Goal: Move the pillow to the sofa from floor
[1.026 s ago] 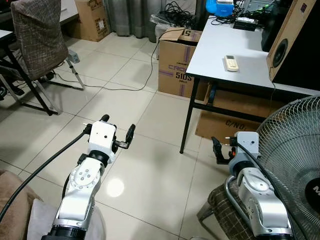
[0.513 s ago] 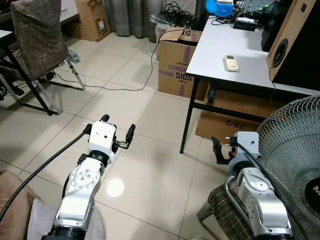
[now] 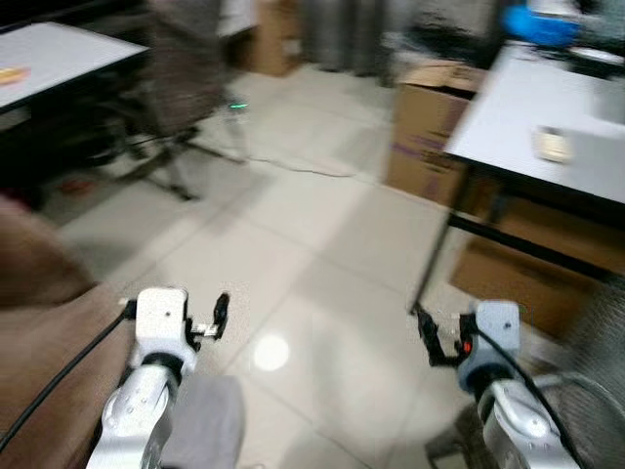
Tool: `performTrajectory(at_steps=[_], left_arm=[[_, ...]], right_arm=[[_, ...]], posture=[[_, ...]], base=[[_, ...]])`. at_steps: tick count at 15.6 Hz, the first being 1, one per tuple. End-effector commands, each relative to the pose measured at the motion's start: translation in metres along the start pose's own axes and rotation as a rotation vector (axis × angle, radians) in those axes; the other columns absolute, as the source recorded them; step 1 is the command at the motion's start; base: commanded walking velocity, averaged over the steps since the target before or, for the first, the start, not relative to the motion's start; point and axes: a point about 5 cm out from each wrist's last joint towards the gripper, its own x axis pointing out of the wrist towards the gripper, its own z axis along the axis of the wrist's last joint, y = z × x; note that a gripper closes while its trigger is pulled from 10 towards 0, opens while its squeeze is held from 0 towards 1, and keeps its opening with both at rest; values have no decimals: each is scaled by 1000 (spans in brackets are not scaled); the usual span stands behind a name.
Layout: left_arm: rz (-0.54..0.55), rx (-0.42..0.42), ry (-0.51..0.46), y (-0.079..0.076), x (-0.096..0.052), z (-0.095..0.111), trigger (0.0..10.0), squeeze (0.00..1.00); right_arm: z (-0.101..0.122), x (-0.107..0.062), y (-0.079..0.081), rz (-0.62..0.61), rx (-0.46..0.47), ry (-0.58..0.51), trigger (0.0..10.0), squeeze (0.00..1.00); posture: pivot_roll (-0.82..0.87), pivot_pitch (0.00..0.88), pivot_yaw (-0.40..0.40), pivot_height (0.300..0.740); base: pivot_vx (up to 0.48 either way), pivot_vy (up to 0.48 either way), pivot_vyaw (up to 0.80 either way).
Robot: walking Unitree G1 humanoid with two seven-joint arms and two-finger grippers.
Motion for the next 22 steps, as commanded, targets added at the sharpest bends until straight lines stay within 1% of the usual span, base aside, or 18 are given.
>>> performTrajectory(at_steps=[1,3,4,5,6,7,8,9,11,13,14,16,17,19,21,22], left_arm=[[14,8,3,2,-2,3,10000,0],[-7,15,0,-1,-2,6,10000,0],[-27,18,-9,-6,-1,9,10000,0],[-88,36,59,-18,1,2,10000,0],[-98,45,41,-22,1,4,10000,0],[-100,25,9,-27,1,7,10000,0],[-81,27,-10,-28,2,10,10000,0],[-53,57,-23,-24,2,11,10000,0],[-46,54,-30,-22,0,15,10000,0],[-29,57,-29,-18,1,14,10000,0],[-8,62,-27,-14,1,14,10000,0],[50,34,-50,-4,1,19,10000,0],[74,36,-55,3,1,21,10000,0],[101,49,-53,10,-2,20,10000,0],[122,29,-54,15,-5,21,10000,0],[114,26,-49,14,-2,19,10000,0]], right_arm=[[5,1,0,1,-7,-17,10000,1000],[3,1,-1,-13,-9,-8,10000,1000],[1,1,-4,-28,-13,0,10000,1000],[1,2,-10,-63,6,-4,10000,1000],[5,2,-11,-74,8,-11,10000,1000],[10,2,-12,-80,8,-20,10000,1000],[14,3,-10,-66,0,-32,10000,1000],[14,3,-6,-44,-19,-32,10000,1000],[15,9,-4,-38,-33,-34,10000,1000],[18,16,-3,-39,-35,-39,10000,1000],[20,18,-2,-32,-43,-43,10000,1000],[27,25,4,23,-50,-63,10000,1000],[30,29,10,48,-58,-69,10000,1000],[28,35,16,80,-59,-64,10000,1000],[27,37,15,81,-67,-64,10000,1000],[29,36,12,68,-62,-72,10000,1000]], posture=[[-128,0,41,740],[-113,0,42,740],[-112,0,51,740],[-127,0,59,740],[-143,0,59,740],[-152,0,55,740],[-152,0,45,740],[-147,0,38,740],[-132,0,20,740],[-121,0,16,740],[-118,0,11,740],[-89,0,-15,740],[-69,0,-28,740],[-45,0,-34,740],[-60,0,-15,740],[-73,0,-5,740]], base=[[0,0,800],[0,0,800],[0,0,800],[0,0,800],[0,0,800],[0,0,800],[0,0,800],[0,0,800],[0,0,800],[0,0,800],[0,-405,800],[0,-401,800],[0,-405,800],[0,-399,800],[0,-403,800],[0,-401,800]])
